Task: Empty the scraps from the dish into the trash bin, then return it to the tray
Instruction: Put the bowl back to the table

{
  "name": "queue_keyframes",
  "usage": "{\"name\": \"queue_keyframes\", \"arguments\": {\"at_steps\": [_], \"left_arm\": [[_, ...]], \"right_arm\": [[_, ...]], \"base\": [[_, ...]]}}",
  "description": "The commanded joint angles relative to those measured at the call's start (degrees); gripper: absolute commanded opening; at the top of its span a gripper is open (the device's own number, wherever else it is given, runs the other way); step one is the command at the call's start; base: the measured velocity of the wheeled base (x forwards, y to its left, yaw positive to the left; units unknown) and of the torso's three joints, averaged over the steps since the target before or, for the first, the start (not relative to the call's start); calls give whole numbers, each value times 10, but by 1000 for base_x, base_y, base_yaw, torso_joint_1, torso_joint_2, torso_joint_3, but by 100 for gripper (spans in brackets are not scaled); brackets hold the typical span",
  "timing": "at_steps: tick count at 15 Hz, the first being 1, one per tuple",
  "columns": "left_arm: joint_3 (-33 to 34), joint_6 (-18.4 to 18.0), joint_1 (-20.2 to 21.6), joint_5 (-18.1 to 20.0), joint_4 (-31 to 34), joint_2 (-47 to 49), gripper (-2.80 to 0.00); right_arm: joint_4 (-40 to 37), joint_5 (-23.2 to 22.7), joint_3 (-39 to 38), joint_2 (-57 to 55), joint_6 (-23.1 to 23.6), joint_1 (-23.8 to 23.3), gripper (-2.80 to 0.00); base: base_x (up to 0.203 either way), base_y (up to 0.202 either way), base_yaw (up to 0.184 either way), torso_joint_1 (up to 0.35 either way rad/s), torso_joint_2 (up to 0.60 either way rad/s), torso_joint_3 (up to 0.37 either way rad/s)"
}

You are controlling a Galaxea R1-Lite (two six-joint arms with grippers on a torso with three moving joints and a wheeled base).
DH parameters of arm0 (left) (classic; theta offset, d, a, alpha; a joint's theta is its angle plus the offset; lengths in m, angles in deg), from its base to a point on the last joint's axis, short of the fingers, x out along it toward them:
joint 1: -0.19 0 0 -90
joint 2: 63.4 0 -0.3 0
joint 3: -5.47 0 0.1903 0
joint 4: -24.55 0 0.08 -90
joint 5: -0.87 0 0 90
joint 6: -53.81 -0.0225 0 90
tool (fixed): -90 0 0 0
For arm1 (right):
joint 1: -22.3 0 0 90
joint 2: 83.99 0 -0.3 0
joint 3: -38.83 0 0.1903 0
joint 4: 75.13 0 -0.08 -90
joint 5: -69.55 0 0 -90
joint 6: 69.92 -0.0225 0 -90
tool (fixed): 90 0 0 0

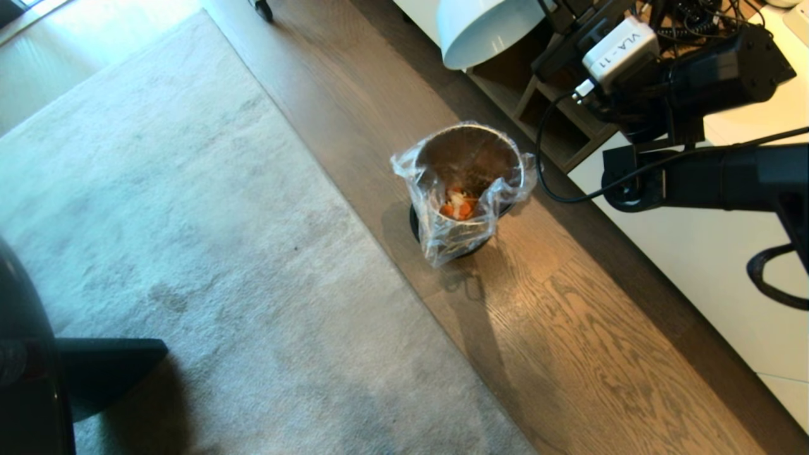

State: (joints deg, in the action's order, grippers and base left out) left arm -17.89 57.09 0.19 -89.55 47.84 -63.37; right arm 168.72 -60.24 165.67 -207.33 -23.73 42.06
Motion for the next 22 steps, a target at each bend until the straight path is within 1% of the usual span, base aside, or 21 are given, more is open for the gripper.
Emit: {"name": "queue_keyframes", "arguments": {"at_steps": [1,2,4,6,7,10,13,14,15,16,17,18,20,21,22], "left_arm": [[0,1,0,0,0,0,-280],[0,1,0,0,0,0,-280],[0,1,0,0,0,0,-280],[0,1,0,0,0,0,-280],[0,0,0,0,0,0,-280],[0,1,0,0,0,0,-280],[0,1,0,0,0,0,-280],[0,1,0,0,0,0,-280],[0,0,0,0,0,0,-280],[0,1,0,0,0,0,-280],[0,1,0,0,0,0,-280],[0,1,0,0,0,0,-280],[0,0,0,0,0,0,-280],[0,0,0,0,0,0,-280],[0,0,0,0,0,0,-280]], "right_arm": [[20,3,-1,2,2,1,-280],[18,7,-3,4,-3,1,-280],[7,21,-27,16,-30,0,-280],[-38,36,-68,50,-34,0,-280],[-60,51,-88,62,-35,0,-280],[-167,101,-145,122,-43,0,-280],[-316,145,-201,197,-78,0,-280],[-366,161,-218,221,-99,-1,-280],[-425,176,-233,246,-135,-1,-280],[-481,203,-247,266,-166,-1,-280],[-526,239,-262,282,-189,-1,-280],[-572,267,-279,300,-224,-2,-280],[-650,305,-315,333,-290,-3,-280],[-682,326,-336,354,-337,-4,-280],[-712,345,-358,376,-372,-4,-280]], "base": [[0,0,0,0,0,0],[0,0,0,0,0,0],[0,0,0,0,0,0],[0,0,0,0,0,0],[0,0,0,0,0,0],[0,0,0,0,0,0],[0,0,0,0,0,0],[0,0,0,0,0,0],[0,0,0,0,0,0],[0,0,0,0,0,0],[0,0,0,0,0,0],[0,0,0,0,0,0],[0,0,0,0,0,0],[0,0,0,0,0,0],[0,0,0,0,0,0]]}}
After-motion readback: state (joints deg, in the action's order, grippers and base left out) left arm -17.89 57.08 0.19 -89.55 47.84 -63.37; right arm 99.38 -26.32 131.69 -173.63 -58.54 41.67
